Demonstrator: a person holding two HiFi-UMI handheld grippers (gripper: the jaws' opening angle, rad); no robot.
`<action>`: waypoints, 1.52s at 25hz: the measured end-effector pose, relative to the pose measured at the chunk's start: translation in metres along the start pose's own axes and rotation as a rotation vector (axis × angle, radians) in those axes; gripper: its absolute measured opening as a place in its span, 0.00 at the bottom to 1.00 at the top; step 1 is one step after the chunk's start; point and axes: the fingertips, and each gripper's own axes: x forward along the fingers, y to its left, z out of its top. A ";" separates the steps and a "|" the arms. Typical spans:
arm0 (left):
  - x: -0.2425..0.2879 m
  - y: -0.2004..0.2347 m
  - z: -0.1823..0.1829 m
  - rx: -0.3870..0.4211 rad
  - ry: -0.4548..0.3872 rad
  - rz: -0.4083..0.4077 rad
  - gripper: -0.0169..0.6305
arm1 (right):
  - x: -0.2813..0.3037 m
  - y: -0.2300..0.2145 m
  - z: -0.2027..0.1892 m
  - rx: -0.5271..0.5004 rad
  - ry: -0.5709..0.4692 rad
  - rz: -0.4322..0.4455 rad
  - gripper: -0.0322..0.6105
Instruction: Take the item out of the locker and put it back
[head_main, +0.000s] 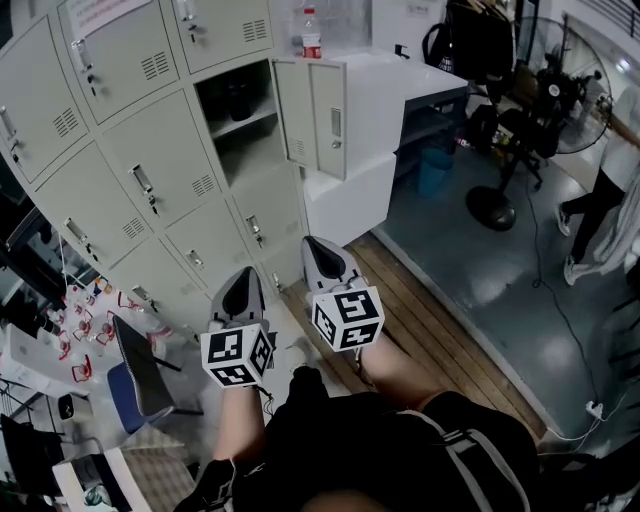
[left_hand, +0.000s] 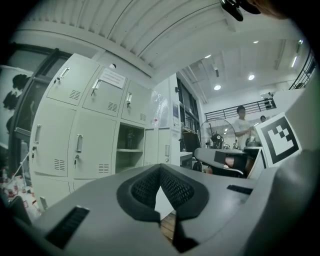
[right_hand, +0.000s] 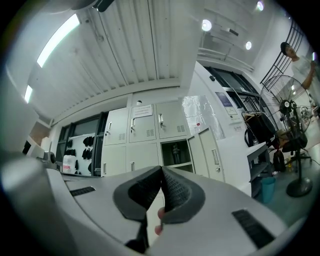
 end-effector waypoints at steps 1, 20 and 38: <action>0.005 0.002 -0.001 0.001 -0.002 -0.002 0.05 | 0.004 -0.002 -0.001 -0.002 -0.004 -0.002 0.07; 0.230 0.124 0.022 -0.013 -0.042 -0.084 0.05 | 0.239 -0.069 -0.014 -0.048 -0.013 -0.055 0.07; 0.399 0.220 0.024 -0.007 -0.014 -0.128 0.05 | 0.426 -0.130 -0.031 -0.034 -0.017 -0.098 0.07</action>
